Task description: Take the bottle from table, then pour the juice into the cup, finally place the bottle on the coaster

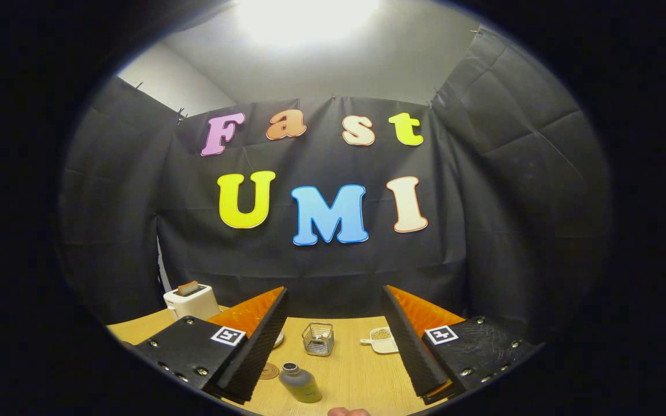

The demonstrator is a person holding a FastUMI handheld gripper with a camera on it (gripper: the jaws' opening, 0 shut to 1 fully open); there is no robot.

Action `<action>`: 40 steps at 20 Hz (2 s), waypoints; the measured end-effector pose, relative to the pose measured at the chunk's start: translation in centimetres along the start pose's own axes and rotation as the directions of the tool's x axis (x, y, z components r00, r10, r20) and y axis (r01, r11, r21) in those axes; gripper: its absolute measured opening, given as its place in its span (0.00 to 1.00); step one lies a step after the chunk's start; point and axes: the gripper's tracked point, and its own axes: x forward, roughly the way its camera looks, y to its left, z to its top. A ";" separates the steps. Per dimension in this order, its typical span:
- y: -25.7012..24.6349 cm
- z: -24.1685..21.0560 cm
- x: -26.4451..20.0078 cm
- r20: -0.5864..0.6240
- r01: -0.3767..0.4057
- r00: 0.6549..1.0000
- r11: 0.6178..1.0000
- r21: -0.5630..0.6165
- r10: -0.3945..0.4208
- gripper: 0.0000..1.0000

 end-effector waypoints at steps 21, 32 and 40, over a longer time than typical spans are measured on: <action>5.4 -18.7 1.0 -0.180 -0.059 0.982 0.997 -0.046 0.049 0.97; 6.5 -26.1 3.7 -0.250 -0.005 0.968 0.999 -0.053 -0.009 0.98; 6.3 -27.9 6.6 -0.242 0.035 0.969 0.998 -0.051 -0.046 0.97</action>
